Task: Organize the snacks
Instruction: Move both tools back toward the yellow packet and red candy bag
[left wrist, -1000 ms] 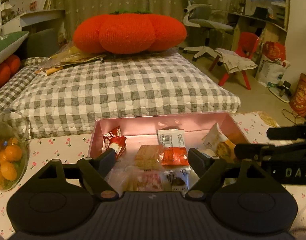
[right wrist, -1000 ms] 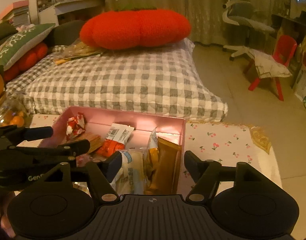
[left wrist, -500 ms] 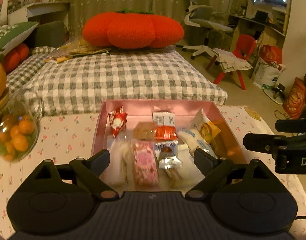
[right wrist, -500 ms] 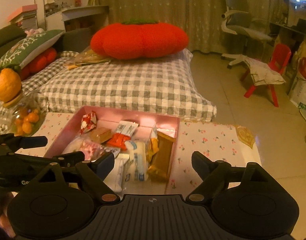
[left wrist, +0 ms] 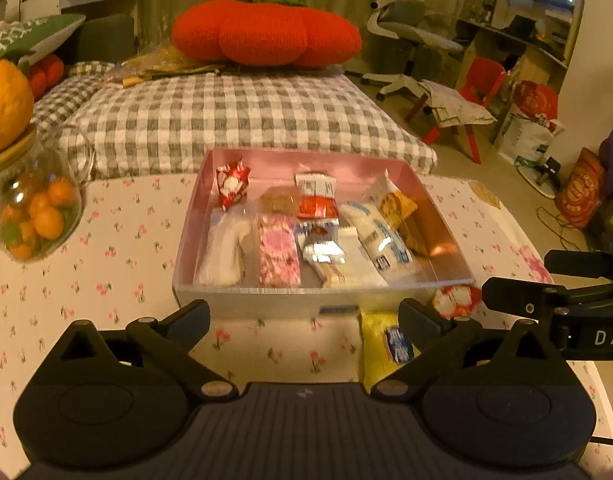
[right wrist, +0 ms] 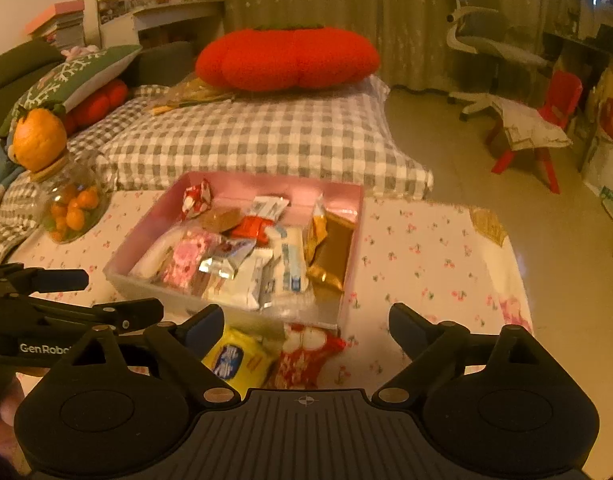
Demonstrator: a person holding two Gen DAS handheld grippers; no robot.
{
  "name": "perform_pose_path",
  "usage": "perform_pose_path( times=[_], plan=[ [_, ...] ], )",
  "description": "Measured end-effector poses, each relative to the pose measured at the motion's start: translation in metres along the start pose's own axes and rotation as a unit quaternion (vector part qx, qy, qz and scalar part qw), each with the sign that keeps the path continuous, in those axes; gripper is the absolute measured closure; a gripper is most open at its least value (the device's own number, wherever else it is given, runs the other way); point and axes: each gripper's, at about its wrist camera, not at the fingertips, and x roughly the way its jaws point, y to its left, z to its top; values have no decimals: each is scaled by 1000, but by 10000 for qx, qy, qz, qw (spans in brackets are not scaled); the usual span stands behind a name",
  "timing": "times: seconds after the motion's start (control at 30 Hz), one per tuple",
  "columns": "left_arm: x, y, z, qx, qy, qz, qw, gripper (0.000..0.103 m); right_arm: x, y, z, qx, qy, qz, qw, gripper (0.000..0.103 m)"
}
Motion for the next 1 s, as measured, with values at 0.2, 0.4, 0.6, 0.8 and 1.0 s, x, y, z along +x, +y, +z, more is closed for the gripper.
perform_pose_path(
  times=[0.2, 0.4, 0.6, 0.8, 1.0],
  plan=[
    [-4, -3, -21, 72, 135, -7, 9999, 1, 0, -3, -21, 16, 189, 14, 9998, 8],
    [-1, -7, -45, 56, 197, -24, 9998, 1, 2, -7, -38, 34, 424, -151, 9990, 7],
    [9, -20, -57, 238, 374, -91, 9990, 1, 2, -19, -44, 185, 501, -276, 9982, 7],
    [18, -33, -60, 315, 400, -240, 9984, 1, 9, -29, -48, 277, 547, -488, 9969, 7],
    [31, -51, -61, 599, 289, -328, 9972, 7, 11, -35, -52, 26, 545, -633, 9965, 7]
  ],
)
